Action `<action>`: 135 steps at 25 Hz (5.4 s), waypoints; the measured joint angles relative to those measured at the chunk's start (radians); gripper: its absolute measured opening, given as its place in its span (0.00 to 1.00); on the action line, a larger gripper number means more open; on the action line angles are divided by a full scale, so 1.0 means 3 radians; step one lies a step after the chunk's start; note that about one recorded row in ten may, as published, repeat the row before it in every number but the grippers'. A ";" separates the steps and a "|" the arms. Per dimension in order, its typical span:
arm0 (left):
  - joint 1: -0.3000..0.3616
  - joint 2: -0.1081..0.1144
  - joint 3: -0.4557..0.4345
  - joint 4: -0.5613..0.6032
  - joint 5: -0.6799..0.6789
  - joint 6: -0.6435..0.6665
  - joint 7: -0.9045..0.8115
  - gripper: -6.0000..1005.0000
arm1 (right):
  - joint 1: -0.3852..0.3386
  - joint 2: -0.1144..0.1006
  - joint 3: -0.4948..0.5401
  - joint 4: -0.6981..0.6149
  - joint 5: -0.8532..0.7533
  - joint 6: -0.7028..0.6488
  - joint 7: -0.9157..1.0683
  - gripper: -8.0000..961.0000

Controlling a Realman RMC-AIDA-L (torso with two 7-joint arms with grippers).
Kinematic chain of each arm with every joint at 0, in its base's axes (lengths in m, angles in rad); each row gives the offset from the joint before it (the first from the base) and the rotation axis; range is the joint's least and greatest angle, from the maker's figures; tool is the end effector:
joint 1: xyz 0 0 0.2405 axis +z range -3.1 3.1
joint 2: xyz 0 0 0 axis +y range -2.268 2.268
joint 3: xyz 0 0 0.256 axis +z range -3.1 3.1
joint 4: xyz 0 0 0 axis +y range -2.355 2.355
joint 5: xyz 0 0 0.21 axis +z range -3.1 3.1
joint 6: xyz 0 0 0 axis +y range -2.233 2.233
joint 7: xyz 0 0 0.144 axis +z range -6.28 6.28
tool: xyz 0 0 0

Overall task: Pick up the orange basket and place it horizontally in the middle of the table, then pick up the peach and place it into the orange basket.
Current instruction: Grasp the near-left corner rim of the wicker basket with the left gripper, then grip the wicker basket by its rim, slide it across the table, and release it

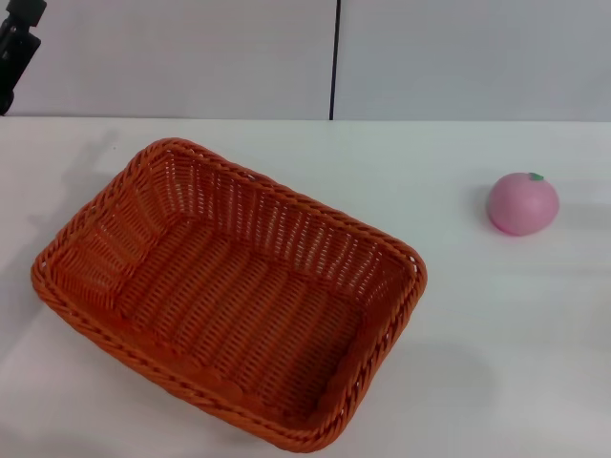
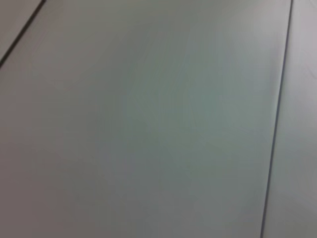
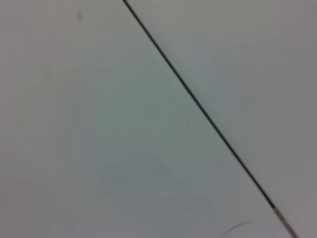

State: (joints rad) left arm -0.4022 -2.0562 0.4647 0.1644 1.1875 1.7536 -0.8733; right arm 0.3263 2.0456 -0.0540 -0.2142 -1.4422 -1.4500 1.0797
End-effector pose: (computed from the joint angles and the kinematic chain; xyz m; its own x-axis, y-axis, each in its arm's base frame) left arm -0.2948 0.2931 0.0535 0.2662 -0.2267 0.9369 0.7379 -0.5774 -0.3494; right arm 0.3783 0.2813 0.0757 0.2074 0.0866 -0.9744 -0.9577 -0.1851 -0.2203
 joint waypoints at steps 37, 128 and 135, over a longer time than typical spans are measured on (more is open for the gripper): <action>-0.0808 0.0275 0.0757 0.2980 0.3974 -0.0482 -0.3738 0.81 | -0.0007 -0.0027 -0.0168 -0.0049 0.0014 0.0116 0.0112 0.75; -0.0603 0.0172 0.0045 0.2538 0.3455 -0.0870 -0.4992 0.21 | 0.0014 -0.0017 -0.0117 -0.0045 0.0037 0.0410 0.0110 0.75; -0.0351 0.0133 0.0015 0.2337 0.3200 -0.0932 -0.4975 0.22 | 0.0051 -0.0024 -0.0117 -0.0048 0.0058 0.0540 0.0111 0.75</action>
State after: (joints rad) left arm -0.5075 -2.0162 0.4693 0.8656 2.1475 1.4741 -2.3658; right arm 0.3416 2.0386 -0.0890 -0.2287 -1.4249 -1.2880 1.1131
